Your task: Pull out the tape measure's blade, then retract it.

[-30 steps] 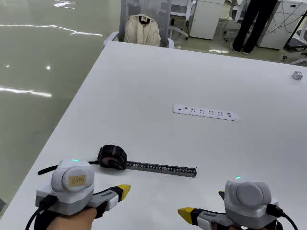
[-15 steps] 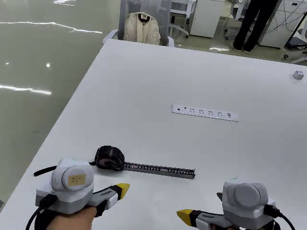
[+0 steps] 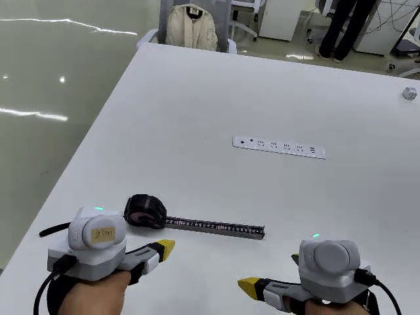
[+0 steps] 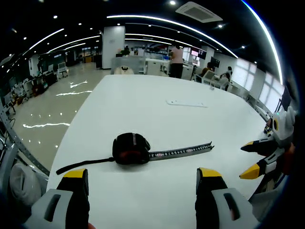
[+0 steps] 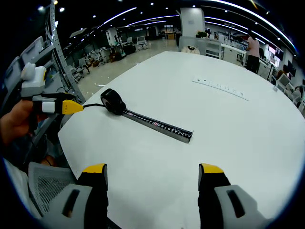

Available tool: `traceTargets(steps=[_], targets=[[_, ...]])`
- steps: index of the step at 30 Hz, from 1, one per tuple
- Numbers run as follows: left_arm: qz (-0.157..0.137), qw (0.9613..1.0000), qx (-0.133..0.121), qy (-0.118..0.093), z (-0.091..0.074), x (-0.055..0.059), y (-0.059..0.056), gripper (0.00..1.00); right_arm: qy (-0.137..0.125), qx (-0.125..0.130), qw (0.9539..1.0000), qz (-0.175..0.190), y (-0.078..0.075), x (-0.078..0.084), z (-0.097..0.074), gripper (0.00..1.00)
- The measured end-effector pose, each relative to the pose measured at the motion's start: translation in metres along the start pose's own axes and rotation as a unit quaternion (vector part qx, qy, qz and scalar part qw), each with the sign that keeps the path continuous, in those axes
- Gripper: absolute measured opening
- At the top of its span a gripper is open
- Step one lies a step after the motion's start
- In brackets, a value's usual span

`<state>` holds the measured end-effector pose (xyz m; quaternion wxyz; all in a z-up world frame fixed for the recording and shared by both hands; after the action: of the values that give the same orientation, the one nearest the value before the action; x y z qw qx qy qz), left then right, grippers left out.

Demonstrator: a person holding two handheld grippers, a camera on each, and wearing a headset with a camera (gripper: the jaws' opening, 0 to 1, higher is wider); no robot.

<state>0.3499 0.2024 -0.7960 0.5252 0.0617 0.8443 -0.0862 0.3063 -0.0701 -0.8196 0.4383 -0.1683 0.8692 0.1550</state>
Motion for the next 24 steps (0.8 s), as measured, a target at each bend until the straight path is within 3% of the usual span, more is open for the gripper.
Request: traceTargets(steps=[24], targets=[[-0.008,0.9998,-0.016,0.005,0.026,0.003,0.001,0.88,0.013,-0.018,0.9997,-0.014,-0.014,-0.003,0.025,0.79]])
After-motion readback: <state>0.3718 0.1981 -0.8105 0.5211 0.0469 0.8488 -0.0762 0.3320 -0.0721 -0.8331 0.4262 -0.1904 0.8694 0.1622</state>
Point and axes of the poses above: the centre of the closed fingertips' face, and the gripper's own axes: z roughly forward along the fingers, y roughly to its left, x roughly out of its underside, the point moved 4 cm from there along -z, roughly backward along the fingers, and after that the axes turned 14 degrees about -y, right-handed, at the moved point
